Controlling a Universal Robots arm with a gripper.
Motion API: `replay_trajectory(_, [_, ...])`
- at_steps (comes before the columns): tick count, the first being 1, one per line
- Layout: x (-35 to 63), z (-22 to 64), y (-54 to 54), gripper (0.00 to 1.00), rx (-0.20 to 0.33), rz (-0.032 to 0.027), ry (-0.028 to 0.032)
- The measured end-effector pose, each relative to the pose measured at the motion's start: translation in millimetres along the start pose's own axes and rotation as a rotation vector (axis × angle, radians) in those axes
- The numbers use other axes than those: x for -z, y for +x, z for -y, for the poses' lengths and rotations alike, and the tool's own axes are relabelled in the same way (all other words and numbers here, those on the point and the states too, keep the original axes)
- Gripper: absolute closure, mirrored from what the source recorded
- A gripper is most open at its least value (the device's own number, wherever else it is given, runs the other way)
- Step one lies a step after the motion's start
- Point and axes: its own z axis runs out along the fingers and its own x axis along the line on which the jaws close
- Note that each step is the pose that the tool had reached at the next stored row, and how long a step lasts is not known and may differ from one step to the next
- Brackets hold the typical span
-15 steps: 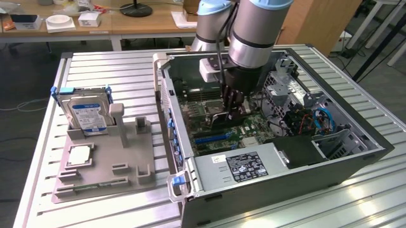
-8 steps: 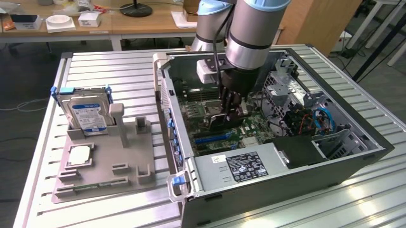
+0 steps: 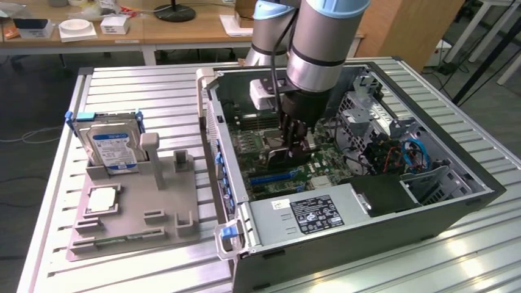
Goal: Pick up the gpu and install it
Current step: 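Pick up the gpu and move the gpu toward the slot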
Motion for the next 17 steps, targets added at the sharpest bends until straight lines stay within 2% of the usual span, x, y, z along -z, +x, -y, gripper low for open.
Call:
replay_trajectory(11, [-1.5,-2.9,0.0,0.74,-0.008,-0.0003,0.0010])
replay_trajectory(17, [-8.1,-4.0,0.1,0.74,-0.017,-0.0004,0.0011])
